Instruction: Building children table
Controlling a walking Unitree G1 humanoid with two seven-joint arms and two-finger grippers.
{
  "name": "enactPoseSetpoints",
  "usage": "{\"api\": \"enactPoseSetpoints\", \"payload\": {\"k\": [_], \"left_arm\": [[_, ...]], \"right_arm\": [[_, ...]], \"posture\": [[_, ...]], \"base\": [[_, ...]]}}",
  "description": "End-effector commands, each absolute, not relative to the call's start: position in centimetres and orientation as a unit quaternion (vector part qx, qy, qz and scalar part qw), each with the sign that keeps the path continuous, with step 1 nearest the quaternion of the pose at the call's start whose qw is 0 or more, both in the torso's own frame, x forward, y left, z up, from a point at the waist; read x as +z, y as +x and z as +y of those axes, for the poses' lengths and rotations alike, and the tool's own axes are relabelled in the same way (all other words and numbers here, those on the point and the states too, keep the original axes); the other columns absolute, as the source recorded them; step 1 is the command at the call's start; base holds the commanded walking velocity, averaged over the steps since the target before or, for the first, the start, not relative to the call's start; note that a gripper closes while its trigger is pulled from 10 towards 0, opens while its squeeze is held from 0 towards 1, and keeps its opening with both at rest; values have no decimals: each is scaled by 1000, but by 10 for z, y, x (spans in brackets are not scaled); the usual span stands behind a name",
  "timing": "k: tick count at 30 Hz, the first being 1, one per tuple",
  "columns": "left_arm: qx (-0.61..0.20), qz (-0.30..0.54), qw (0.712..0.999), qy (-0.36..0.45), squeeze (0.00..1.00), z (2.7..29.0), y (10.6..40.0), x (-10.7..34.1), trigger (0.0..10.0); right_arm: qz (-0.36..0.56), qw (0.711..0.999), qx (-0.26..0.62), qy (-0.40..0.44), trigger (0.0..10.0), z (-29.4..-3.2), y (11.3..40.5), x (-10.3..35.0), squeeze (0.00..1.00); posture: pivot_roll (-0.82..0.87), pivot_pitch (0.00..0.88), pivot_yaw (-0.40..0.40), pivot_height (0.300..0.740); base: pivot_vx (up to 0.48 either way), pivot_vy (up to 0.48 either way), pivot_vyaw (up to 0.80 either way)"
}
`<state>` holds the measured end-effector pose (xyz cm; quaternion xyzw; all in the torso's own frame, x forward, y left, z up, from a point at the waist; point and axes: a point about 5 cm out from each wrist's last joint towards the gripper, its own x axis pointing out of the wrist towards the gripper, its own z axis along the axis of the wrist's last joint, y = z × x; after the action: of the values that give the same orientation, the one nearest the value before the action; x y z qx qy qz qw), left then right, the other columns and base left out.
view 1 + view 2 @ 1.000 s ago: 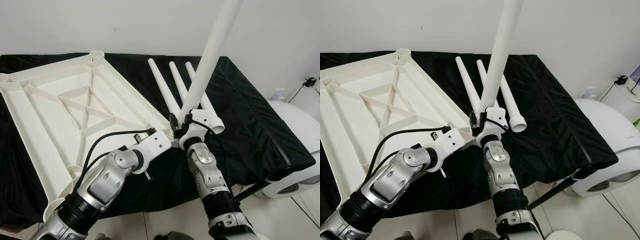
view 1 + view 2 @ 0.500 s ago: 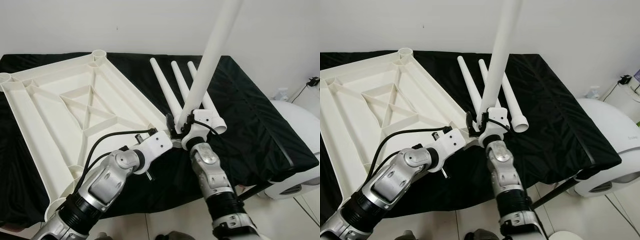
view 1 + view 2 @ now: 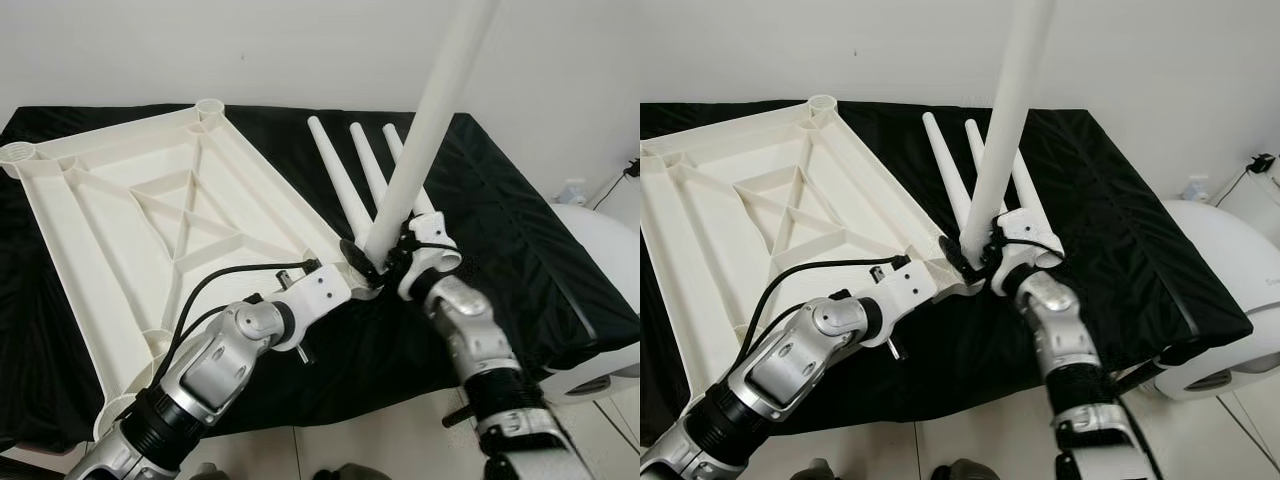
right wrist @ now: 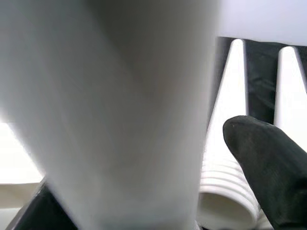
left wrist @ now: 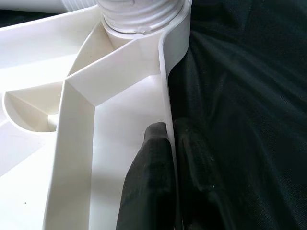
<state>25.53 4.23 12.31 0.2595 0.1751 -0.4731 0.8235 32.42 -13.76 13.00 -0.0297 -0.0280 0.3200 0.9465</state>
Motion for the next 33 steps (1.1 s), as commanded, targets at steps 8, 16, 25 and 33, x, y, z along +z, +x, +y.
{"api": "enactPoseSetpoints", "payload": {"k": [8,16,25,33], "left_arm": [[-520,194,793,249,0,32,243,111,10000],[-518,193,794,252,0,33,244,112,10000],[-519,193,794,252,0,32,244,112,10000],[-522,192,792,252,0,30,242,111,10000]], "right_arm": [[-14,918,393,-41,10000,-153,334,133,0],[11,904,424,-47,3412,-154,338,125,0],[17,901,432,-36,0,-156,335,120,0],[13,901,434,-19,10000,-155,333,115,0]], "posture": [[25,0,-99,740],[32,0,-101,740],[28,0,-103,740],[26,0,-106,740]], "base": [[0,0,0],[0,0,0],[0,0,0],[0,0,0]]}}
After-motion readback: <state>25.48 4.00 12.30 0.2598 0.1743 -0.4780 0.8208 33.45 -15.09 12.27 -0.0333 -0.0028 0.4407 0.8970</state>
